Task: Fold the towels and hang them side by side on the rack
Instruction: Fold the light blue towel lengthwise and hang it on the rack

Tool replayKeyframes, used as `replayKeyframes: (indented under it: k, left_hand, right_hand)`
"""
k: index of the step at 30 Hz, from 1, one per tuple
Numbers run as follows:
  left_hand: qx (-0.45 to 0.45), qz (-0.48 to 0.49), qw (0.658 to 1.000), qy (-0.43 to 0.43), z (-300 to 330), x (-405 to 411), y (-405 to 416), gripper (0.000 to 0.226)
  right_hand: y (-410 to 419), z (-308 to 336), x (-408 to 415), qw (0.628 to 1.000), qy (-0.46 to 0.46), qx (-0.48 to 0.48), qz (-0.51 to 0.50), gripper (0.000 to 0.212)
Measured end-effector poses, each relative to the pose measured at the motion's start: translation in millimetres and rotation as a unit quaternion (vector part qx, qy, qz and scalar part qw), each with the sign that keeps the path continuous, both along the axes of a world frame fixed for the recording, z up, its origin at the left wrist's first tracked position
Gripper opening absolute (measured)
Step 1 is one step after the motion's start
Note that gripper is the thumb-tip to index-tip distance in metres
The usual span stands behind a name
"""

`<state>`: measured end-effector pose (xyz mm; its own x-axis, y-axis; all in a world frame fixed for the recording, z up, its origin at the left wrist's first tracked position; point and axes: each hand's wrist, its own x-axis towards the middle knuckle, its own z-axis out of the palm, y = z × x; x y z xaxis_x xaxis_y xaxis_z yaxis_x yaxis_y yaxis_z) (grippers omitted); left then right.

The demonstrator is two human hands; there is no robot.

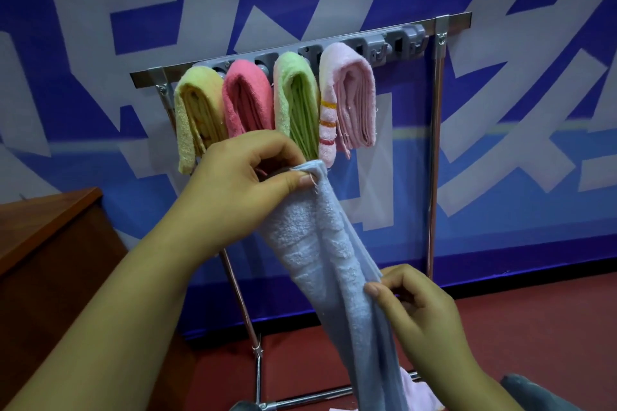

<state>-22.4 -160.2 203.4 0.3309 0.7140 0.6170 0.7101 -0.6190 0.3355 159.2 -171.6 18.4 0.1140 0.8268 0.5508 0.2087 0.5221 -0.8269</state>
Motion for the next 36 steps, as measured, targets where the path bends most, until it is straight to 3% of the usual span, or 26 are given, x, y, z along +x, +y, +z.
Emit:
replayKeyframes:
  k: [2, 5, 12, 20, 29, 33, 36]
  left_hand:
    - [0.002, 0.0, 1.0, -0.003, 0, 2, 1, 0.015]
    - [0.006, 0.005, 1.0, -0.009, 0, 3, 2, 0.012]
    - [0.003, 0.009, 1.0, -0.004, 2, 8, 0, 0.007]
    - [0.018, 0.015, 1.0, 0.006, 3, 5, -1, 0.014]
    - [0.027, 0.03, 0.999, 0.016, 4, 3, -3, 0.024]
    - [0.026, 0.033, 0.999, 0.006, 1, 3, -2, 0.014]
    - [0.021, 0.033, 0.999, 0.0, -1, 4, -2, 0.014]
  right_hand:
    - [-1, 0, 0, 1.0, -0.013, -0.004, -0.008, 0.017]
    - [-1, -2, 2, 1.0, -0.014, -0.01, 0.006, 0.033]
    - [8, -1, 9, 0.984, -0.157, 0.048, 0.063, 0.034]
    - [11, -12, 8, 0.987, -0.132, -0.007, 0.087, 0.027]
    - [11, -10, 6, 0.981, -0.156, 0.032, 0.109, 0.013]
    - [9, -11, 4, 0.979, -0.183, 0.049, 0.081, 0.027]
    - [10, -13, 4, 0.98, -0.177, 0.059, 0.065, 0.014]
